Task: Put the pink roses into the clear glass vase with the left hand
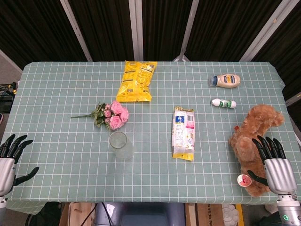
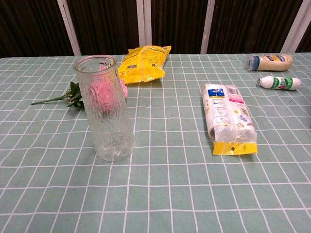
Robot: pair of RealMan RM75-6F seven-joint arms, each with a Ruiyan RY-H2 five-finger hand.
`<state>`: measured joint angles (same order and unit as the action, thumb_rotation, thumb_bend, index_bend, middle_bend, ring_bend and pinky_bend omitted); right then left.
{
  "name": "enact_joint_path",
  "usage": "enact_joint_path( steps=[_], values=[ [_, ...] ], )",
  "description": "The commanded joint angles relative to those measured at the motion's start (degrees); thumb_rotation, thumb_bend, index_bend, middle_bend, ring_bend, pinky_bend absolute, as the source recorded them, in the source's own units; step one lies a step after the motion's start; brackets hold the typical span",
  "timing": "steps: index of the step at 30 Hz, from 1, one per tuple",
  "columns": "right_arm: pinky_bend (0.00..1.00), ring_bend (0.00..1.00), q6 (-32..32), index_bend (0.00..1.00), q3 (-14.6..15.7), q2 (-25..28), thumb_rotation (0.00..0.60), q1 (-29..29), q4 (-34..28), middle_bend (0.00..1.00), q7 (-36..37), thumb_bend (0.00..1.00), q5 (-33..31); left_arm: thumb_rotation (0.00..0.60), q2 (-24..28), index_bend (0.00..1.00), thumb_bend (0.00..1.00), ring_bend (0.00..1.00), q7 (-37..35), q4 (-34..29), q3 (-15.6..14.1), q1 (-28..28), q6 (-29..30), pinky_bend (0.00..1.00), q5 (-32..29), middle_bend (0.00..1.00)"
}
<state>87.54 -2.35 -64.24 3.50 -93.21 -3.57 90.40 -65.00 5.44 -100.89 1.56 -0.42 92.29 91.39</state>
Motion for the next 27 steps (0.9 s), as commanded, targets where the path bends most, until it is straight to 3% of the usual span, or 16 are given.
enact_joint_path(
  steps=[1,23,27],
  values=[
    [0.0,0.01,0.4,0.12,0.0,0.1,0.6,-0.2,-0.2,0.09,0.1,0.17,0.1,0.6,0.1,0.21,0.23,0.02,-0.1,-0.1,-0.2,0.1,0.1,0.12,0.2,0.1],
    [0.0,0.01,0.0,0.12,0.2,0.7,0.6,-0.4,-0.7,0.09,0.1,0.17,-0.2,0.6,0.1,0.21,0.2,0.02,-1.2,0.1,0.1,-0.1,0.4,0.12,0.7,0.1],
    [0.0,0.01,0.3,0.12,0.5,0.9,0.6,-0.6,-1.1,0.09,0.6,0.17,0.3,0.6,-0.2,0.21,0.18,0.02,1.8,1.2,0.1,-2.0,-4.1,0.12,-1.1,0.1]
  ],
)
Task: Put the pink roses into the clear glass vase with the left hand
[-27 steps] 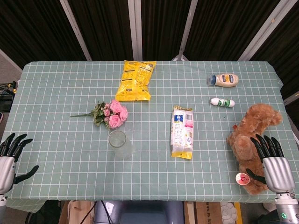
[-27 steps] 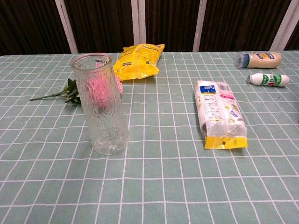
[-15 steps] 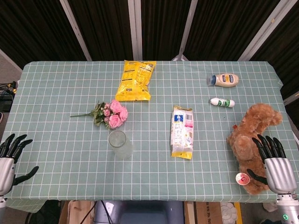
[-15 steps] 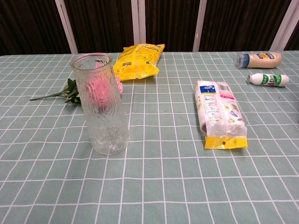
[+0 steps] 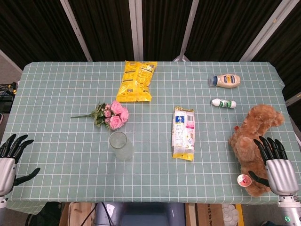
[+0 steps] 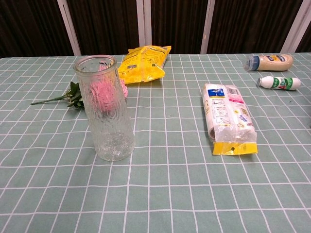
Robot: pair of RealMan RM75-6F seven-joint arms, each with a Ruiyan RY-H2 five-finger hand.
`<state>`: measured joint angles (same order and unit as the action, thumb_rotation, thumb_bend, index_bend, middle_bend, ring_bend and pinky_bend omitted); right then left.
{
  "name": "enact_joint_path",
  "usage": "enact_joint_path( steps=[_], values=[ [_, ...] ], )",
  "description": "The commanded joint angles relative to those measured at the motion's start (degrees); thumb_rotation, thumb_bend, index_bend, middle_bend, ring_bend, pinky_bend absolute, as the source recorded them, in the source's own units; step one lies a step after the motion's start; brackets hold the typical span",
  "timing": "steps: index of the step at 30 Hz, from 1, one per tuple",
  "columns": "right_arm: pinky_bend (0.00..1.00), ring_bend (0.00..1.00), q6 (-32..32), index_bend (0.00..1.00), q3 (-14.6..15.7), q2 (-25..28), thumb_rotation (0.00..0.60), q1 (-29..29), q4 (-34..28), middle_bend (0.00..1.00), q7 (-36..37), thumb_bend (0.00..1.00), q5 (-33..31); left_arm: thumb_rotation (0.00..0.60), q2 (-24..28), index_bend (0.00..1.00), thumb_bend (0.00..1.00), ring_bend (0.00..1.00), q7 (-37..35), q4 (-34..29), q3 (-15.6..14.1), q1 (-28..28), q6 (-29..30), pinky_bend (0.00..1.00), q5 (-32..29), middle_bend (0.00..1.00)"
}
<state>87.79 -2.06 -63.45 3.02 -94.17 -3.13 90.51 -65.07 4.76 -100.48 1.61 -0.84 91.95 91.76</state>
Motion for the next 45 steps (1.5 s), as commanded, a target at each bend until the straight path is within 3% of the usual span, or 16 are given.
enact_joint_path(
  steps=[1,15,20,36,45],
  values=[
    [0.0,0.01,0.0,0.12,0.2,0.2,0.6,-0.1,-0.2,0.09,0.3,0.17,0.3,0.6,-0.1,0.21,0.18,0.02,3.2,0.6,0.3,-2.2,-5.2,0.12,-2.5,0.1],
    [0.0,0.01,-1.8,0.12,-0.6,-0.5,0.6,0.5,0.0,0.09,0.3,0.17,-2.3,0.6,-0.6,0.18,0.17,0.02,8.3,-0.3,9.3,-14.5,-21.4,0.12,-17.0,0.1],
    [0.0,0.01,-1.2,0.12,-0.7,-0.3,0.6,0.2,-0.4,0.09,0.2,0.17,-2.3,0.6,-2.3,0.18,0.15,0.01,13.3,1.6,10.8,-18.1,-25.0,0.12,-21.9,0.1],
    [0.0,0.01,-0.8,0.12,-0.9,-0.2,0.6,-0.1,-0.6,0.09,0.2,0.17,-2.5,0.6,-13.7,0.17,0.15,0.01,21.4,9.3,14.8,-28.4,-28.3,0.12,-29.5,0.1],
    [0.0,0.01,-1.0,0.12,-1.2,-0.4,0.6,-0.1,-0.4,0.09,-0.3,0.17,-3.5,0.6,-18.6,0.17,0.15,0.01,25.2,14.2,14.7,-32.6,-29.8,0.12,-33.3,0.1]
  ],
)
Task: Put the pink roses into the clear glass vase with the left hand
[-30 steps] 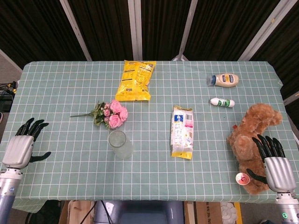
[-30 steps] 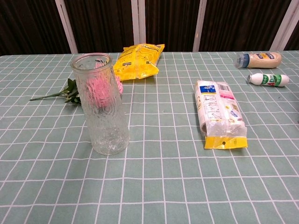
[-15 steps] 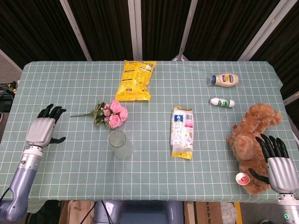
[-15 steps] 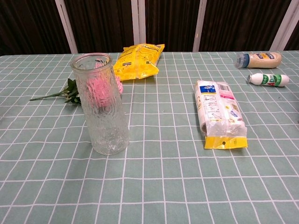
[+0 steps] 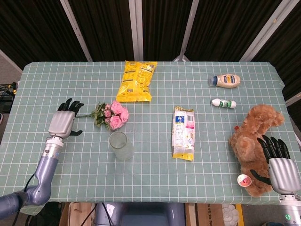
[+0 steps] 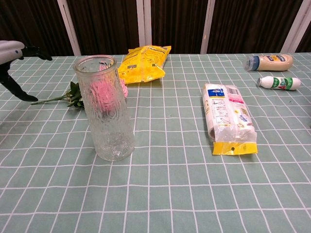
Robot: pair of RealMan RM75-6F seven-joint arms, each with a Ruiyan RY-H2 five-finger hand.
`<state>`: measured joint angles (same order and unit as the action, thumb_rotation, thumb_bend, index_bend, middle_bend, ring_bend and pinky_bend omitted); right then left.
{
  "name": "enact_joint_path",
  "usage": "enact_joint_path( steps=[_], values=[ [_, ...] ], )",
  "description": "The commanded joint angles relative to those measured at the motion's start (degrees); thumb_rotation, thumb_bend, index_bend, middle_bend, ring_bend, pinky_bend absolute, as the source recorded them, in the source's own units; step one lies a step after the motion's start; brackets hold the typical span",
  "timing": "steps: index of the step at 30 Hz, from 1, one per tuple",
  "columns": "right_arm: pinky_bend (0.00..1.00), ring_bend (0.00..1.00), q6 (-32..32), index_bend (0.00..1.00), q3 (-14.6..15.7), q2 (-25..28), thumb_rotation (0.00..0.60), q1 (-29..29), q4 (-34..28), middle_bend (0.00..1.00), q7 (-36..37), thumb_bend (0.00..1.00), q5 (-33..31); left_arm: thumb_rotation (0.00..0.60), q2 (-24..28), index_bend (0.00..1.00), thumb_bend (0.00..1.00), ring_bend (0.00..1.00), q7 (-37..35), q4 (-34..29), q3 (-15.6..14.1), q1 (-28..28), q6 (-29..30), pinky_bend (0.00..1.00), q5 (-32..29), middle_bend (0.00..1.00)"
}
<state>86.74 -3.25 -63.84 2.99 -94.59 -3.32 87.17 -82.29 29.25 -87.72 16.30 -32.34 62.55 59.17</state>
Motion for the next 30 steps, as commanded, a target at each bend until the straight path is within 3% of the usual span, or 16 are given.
enact_joint_path(
  steps=[1,12,23,30],
  values=[
    [0.0,0.01,0.0,0.12,-0.1,0.0,0.6,-0.1,0.0,0.09,-0.2,0.17,-0.3,0.6,-2.1,0.17,0.15,0.01,0.9,2.5,0.0,-1.7,-0.7,0.12,-1.0,0.1],
    [0.0,0.01,-0.8,0.12,-0.7,-0.4,0.6,0.2,0.4,0.09,-1.0,0.17,-1.9,0.6,-8.6,0.17,0.15,0.01,-0.7,11.1,0.3,-5.7,-4.6,0.12,-4.3,0.1],
    [0.0,0.01,-1.6,0.12,-0.8,-1.1,0.6,0.5,0.7,0.09,-2.6,0.17,-2.8,0.6,-16.6,0.17,0.15,0.0,-7.8,21.1,1.4,-9.6,-3.8,0.08,0.4,0.1],
    [0.0,0.01,-2.2,0.12,-0.7,-1.3,0.6,0.7,0.8,0.09,-3.0,0.17,-2.9,0.6,-20.1,0.18,0.15,0.0,-9.8,26.3,2.3,-11.4,-5.1,0.0,-0.3,0.1]
  ],
)
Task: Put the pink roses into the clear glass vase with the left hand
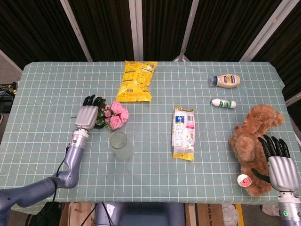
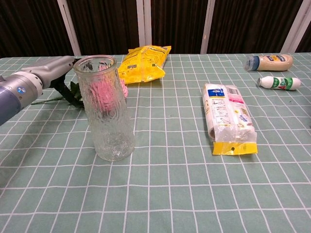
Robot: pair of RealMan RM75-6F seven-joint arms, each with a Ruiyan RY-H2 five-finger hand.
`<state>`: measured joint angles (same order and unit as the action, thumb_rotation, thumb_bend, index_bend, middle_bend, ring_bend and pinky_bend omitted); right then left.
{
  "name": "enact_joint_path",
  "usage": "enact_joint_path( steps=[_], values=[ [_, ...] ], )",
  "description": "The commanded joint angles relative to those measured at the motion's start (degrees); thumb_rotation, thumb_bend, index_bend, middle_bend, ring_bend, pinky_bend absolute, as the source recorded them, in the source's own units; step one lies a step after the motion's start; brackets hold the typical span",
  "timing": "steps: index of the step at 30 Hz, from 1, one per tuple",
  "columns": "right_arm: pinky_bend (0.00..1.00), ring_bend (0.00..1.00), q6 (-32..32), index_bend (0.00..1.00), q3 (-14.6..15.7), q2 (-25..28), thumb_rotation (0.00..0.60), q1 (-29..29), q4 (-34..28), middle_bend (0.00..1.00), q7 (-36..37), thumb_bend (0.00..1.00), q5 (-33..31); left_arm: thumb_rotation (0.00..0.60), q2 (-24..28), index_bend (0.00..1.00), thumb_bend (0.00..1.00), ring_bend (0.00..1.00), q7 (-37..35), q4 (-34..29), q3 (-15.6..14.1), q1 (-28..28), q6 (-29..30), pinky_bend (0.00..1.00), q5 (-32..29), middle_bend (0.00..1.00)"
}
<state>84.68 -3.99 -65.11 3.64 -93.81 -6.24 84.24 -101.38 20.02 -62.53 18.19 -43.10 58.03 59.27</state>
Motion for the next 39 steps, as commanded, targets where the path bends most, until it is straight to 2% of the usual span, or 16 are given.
enact_joint_path(
  steps=[1,10,17,23,30,33,39],
  values=[
    [0.0,0.01,-0.3,0.12,0.1,0.0,0.6,0.1,-0.1,0.09,0.0,0.17,0.0,0.6,-1.3,0.18,0.15,0.0,-0.5,1.6,0.5,-1.0,-1.1,0.0,-0.8,0.1],
    [0.0,0.01,-0.8,0.12,0.4,0.1,0.6,0.3,-0.2,0.09,0.1,0.17,0.1,0.6,-2.4,0.17,0.15,0.0,2.0,2.7,0.3,-2.0,-1.8,0.01,-2.2,0.11],
    [0.0,0.01,-1.2,0.12,0.4,0.3,0.6,0.4,-0.1,0.09,0.6,0.17,0.2,0.6,-3.3,0.19,0.15,0.04,4.2,3.6,0.3,-2.4,-0.7,0.12,-3.0,0.15],
    [0.0,0.01,-1.9,0.12,0.7,0.7,0.6,0.6,-0.2,0.09,1.0,0.17,0.1,0.6,-4.6,0.23,0.25,0.13,5.8,5.3,0.2,-2.6,-0.5,0.24,-4.3,0.24],
    [0.0,0.01,-1.7,0.12,0.6,0.5,0.6,0.6,-0.1,0.09,1.0,0.17,0.1,0.6,-6.2,0.26,0.26,0.15,5.5,7.7,-0.2,-3.0,-0.3,0.23,-3.5,0.26],
    [0.0,0.01,-1.7,0.12,0.7,0.6,0.6,0.6,-0.2,0.09,1.1,0.17,0.2,0.6,-6.8,0.3,0.34,0.2,4.3,8.4,0.0,-3.3,-0.5,0.29,-3.1,0.33],
    [0.0,0.01,-1.5,0.12,0.7,0.6,0.6,0.6,-0.1,0.09,1.2,0.17,0.3,0.6,-8.0,0.38,0.41,0.27,3.7,11.0,-0.7,-3.5,0.2,0.37,-1.5,0.41]
  ],
)
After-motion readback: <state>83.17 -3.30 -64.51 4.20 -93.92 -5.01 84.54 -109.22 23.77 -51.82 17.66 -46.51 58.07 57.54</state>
